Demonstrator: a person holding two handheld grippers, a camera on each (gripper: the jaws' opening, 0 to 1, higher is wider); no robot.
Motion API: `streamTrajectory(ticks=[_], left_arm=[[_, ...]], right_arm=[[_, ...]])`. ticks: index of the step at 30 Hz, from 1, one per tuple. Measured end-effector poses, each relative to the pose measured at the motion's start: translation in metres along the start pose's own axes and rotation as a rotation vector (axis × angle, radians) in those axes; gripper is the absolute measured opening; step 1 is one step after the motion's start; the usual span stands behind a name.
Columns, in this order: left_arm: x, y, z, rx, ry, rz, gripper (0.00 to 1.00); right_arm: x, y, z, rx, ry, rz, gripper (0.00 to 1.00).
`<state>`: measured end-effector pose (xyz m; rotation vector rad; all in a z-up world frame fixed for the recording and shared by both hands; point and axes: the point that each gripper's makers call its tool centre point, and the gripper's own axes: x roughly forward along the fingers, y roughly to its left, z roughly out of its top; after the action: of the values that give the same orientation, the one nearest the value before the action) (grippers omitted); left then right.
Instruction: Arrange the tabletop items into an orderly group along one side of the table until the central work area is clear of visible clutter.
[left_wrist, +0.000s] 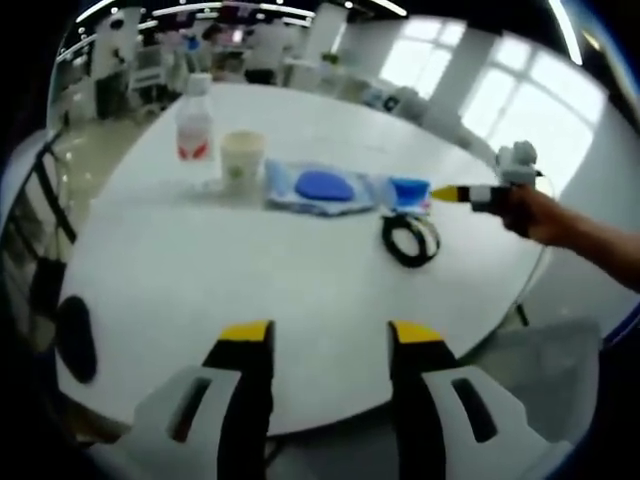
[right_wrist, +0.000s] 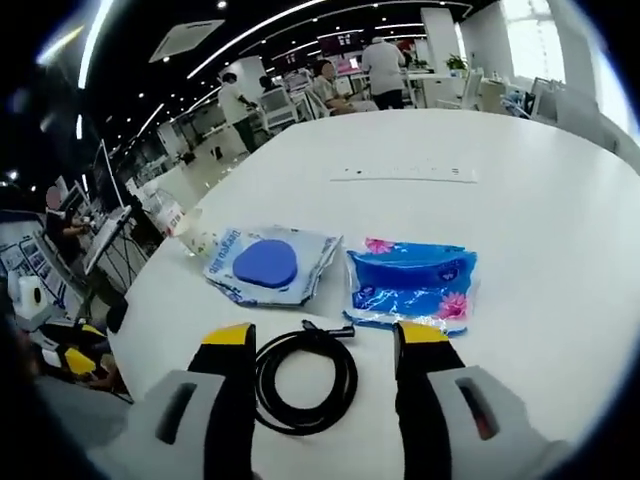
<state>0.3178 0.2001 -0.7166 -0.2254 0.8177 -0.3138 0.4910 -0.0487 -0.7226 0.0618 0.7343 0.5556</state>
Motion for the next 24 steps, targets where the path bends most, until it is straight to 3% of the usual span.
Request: streamTrajectory(ticks=[2, 6, 16, 24], left_arm=[[0.000, 0.000, 0.001, 0.001, -0.005, -0.006, 0.45], [-0.006, 0.004, 0.014, -0.031, -0.071, -0.008, 0.49], [-0.004, -0.006, 0.011, -0.014, -0.051, -0.050, 0.52], [-0.006, -0.010, 0.014, -0.016, -0.069, -0.071, 0.52]], right_arm=[[-0.009, 0.005, 0.002, -0.019, -0.021, 0.006, 0.63], [-0.027, 0.011, 0.002, -0.042, -0.052, -0.002, 0.65], [-0.063, 0.010, -0.003, -0.033, -0.086, -0.034, 0.68], [-0.084, 0.008, -0.003, 0.025, -0.147, -0.037, 0.69]])
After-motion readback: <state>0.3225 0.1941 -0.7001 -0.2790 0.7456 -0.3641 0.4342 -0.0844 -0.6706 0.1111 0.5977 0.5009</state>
